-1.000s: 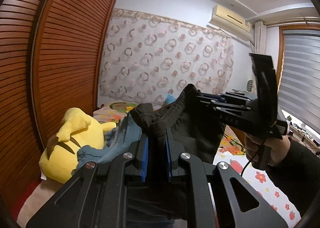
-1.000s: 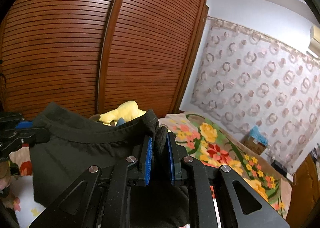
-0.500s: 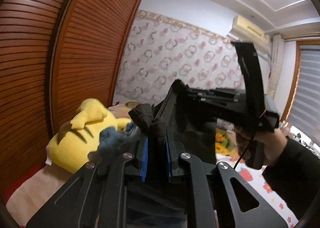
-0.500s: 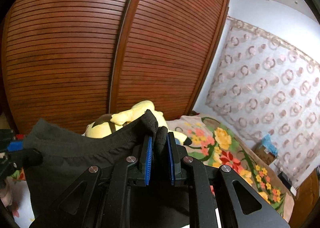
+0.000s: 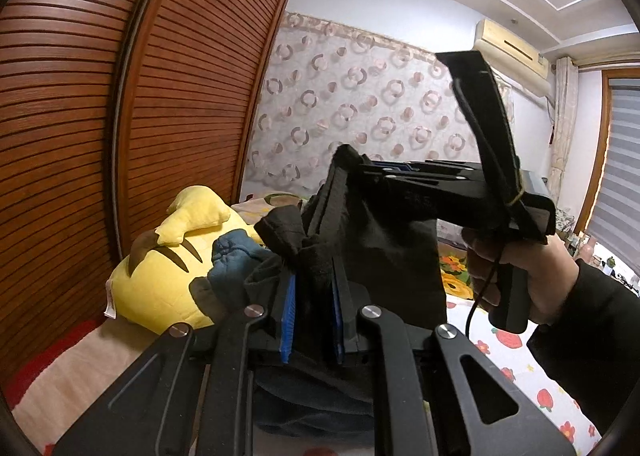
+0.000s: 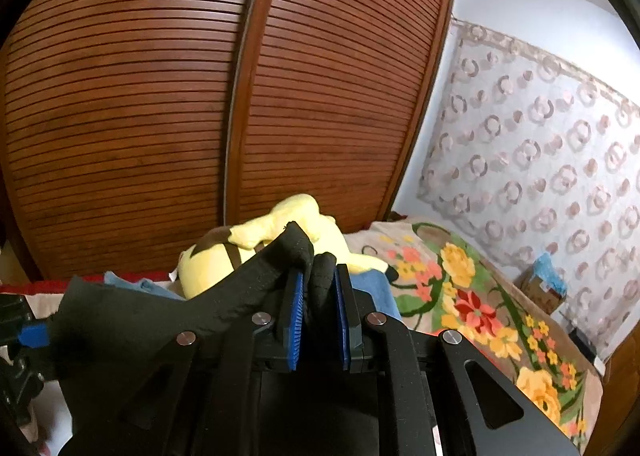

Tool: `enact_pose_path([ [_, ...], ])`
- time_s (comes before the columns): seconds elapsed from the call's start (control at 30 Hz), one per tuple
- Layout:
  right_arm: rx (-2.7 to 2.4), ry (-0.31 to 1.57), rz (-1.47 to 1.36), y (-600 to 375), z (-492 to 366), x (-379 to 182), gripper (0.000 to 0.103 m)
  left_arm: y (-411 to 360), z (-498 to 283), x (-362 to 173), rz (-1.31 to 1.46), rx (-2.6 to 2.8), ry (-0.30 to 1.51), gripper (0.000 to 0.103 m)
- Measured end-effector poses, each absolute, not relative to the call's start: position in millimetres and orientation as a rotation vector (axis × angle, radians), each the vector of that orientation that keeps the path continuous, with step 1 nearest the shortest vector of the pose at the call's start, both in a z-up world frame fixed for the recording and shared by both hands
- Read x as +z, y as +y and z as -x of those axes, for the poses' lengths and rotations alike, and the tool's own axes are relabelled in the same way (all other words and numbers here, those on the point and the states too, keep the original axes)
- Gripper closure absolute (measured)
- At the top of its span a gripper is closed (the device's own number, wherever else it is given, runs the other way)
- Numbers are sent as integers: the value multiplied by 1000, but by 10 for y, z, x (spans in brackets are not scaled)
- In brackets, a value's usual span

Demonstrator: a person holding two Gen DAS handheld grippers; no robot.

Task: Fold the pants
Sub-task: 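Lower the black garment onto the folded jeans stack with both tools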

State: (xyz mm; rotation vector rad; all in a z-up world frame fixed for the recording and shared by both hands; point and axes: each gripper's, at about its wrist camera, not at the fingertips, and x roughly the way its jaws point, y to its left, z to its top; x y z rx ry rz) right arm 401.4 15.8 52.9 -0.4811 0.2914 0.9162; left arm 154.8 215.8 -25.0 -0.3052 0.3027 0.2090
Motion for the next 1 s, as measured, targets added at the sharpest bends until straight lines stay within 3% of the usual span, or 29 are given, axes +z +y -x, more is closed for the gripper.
enact_pose_path([
  [0.1,908,297,493,195,-3987,507,88,2159,-1535,-261,306,217,303,87],
  [0.2,885,327,501,162,-4014,477,75,2143,-1527,-267,299,222,308,87],
  [0.4,857,358,431,-95,-4046,628,65,2128,-1547,-286,285,230,325,87],
  [1.0,870,555,335,-229,-4428,314,65,2153,-1565,-412,271,241,397,87],
])
